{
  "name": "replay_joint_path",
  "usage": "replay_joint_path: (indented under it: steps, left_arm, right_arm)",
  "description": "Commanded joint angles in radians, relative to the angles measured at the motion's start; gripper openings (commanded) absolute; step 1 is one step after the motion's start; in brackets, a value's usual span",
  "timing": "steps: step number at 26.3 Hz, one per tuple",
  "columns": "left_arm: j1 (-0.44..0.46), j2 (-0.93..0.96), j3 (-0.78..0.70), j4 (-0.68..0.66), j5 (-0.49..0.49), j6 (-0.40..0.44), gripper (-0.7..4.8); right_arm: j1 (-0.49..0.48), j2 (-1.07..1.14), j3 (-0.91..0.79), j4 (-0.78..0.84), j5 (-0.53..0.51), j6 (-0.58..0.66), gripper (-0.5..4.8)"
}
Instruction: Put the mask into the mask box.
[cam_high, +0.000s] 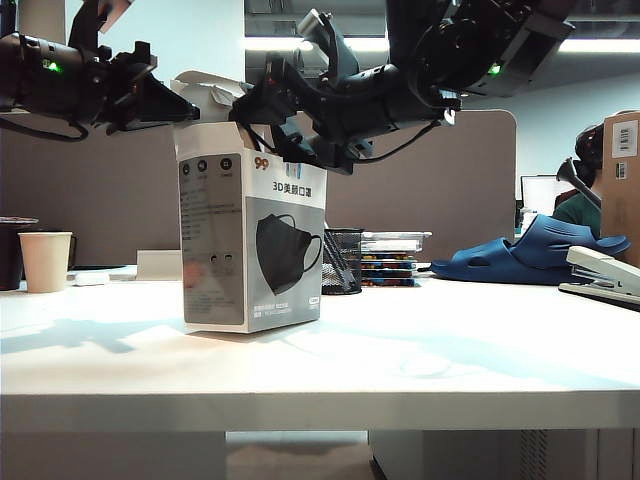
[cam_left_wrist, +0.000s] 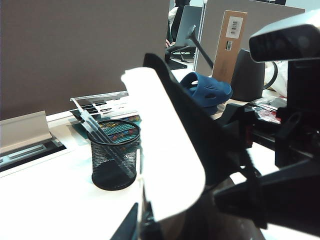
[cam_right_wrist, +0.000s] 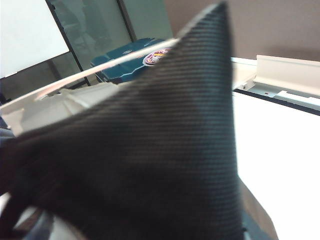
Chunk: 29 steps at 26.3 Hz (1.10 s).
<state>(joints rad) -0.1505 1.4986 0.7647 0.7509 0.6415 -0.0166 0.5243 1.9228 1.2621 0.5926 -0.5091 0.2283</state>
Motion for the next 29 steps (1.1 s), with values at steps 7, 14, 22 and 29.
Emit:
replay_joint_path:
  steps: [7, 14, 22, 29]
  left_arm:
    - [0.001, -0.002, 0.006, 0.003, 0.006, 0.002, -0.06]
    - [0.001, -0.002, 0.006, -0.005, 0.006, 0.002, -0.06]
    - [0.001, -0.002, 0.006, -0.005, 0.007, 0.002, -0.06]
    - [0.001, -0.002, 0.006, -0.005, 0.01, 0.001, -0.06]
  right_arm:
    - [0.005, -0.07, 0.001, -0.082, -0.065, -0.002, 4.79]
    - [0.02, -0.135, 0.0, -0.203, -0.047, -0.064, 4.79]
    - [0.043, -0.137, 0.0, -0.296, 0.082, -0.198, 2.95]
    - [0.051, -0.137, 0.0, -0.29, 0.017, -0.262, 4.57]
